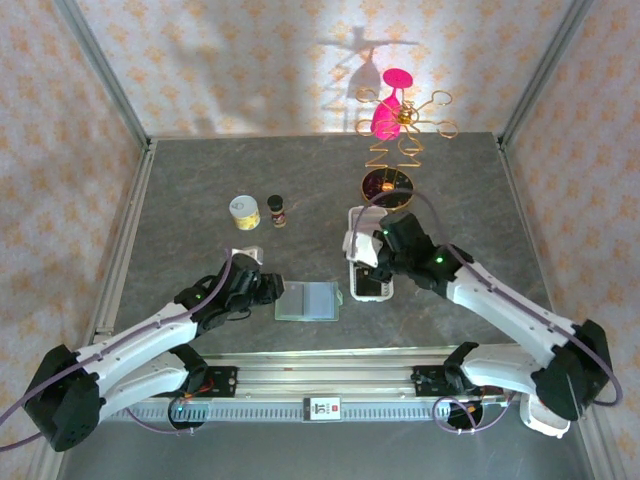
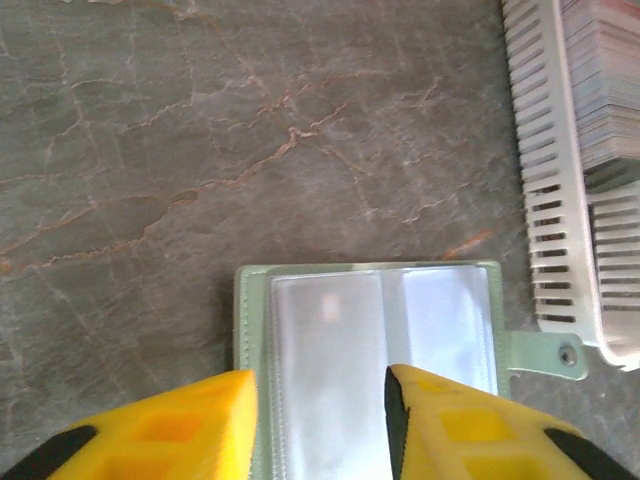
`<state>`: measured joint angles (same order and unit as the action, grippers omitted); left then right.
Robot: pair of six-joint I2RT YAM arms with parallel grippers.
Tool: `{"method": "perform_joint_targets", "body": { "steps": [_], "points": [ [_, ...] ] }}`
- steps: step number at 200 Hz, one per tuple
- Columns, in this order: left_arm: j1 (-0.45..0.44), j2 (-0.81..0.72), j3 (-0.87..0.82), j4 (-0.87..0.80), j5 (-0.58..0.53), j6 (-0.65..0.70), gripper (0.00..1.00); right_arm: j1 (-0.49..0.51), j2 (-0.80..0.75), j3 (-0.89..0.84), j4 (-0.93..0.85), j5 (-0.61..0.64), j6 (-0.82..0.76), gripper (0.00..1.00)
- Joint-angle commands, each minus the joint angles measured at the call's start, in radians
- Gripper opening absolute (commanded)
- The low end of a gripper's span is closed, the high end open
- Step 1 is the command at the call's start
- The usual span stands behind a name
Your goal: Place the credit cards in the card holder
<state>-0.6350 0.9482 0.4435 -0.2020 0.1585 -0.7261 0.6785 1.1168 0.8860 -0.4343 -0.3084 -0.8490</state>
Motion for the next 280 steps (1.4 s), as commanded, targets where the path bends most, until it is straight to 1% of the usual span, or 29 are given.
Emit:
{"method": "perform_joint_targets", "body": {
  "steps": [1, 8, 24, 40, 46, 57, 66, 78, 94, 106, 129, 149, 166, 210, 280],
  "points": [
    [-0.012, 0.007, 0.027, -0.014, 0.049, 0.01, 0.33, 0.014, -0.046, 0.045, 0.087, -0.066, 0.473, 0.0],
    [-0.014, 0.013, 0.029, -0.005, 0.053, 0.008, 0.31, 0.025, -0.057, 0.034, 0.125, -0.066, 0.567, 0.0],
    [-0.028, 0.034, 0.028, 0.016, 0.059, 0.002, 0.28, 0.036, -0.072, 0.012, 0.204, -0.064, 0.835, 0.0],
    [-0.05, 0.059, 0.031, 0.036, 0.052, -0.002, 0.27, 0.038, -0.071, -0.019, 0.272, -0.139, 1.091, 0.0],
    [-0.058, 0.07, 0.03, 0.042, 0.046, -0.006, 0.25, 0.039, -0.065, -0.029, 0.29, -0.171, 1.17, 0.0],
    [-0.066, 0.09, 0.025, 0.059, 0.04, -0.013, 0.23, 0.044, -0.054, -0.054, 0.323, -0.185, 1.309, 0.0],
    [-0.072, 0.108, 0.023, 0.071, 0.039, -0.018, 0.21, 0.051, -0.049, -0.081, 0.345, -0.172, 1.401, 0.0],
    [-0.077, 0.13, 0.021, 0.076, 0.034, -0.018, 0.19, 0.066, -0.045, -0.127, 0.365, -0.127, 1.52, 0.0],
    [-0.077, 0.148, 0.013, 0.076, 0.012, -0.013, 0.16, 0.11, -0.033, -0.188, 0.414, -0.081, 1.604, 0.0],
    [-0.078, 0.157, 0.0, 0.083, 0.004, -0.014, 0.16, 0.15, -0.022, -0.233, 0.463, -0.04, 1.651, 0.0],
    [-0.078, 0.173, -0.029, 0.106, 0.009, -0.022, 0.16, 0.205, 0.046, -0.276, 0.531, -0.014, 1.706, 0.0],
    [-0.078, 0.185, -0.047, 0.123, 0.011, -0.028, 0.16, 0.247, 0.133, -0.272, 0.577, 0.008, 1.723, 0.0],
    [-0.078, 0.194, -0.051, 0.117, 0.004, -0.024, 0.15, 0.271, 0.206, -0.243, 0.574, 0.029, 1.72, 0.0],
    [-0.08, 0.216, -0.084, 0.127, -0.016, -0.025, 0.14, 0.294, 0.345, -0.202, 0.609, 0.061, 1.733, 0.0],
    [-0.081, 0.198, -0.111, 0.124, -0.031, -0.027, 0.13, 0.298, 0.418, -0.214, 0.677, 0.083, 1.751, 0.0]
  ]
}}
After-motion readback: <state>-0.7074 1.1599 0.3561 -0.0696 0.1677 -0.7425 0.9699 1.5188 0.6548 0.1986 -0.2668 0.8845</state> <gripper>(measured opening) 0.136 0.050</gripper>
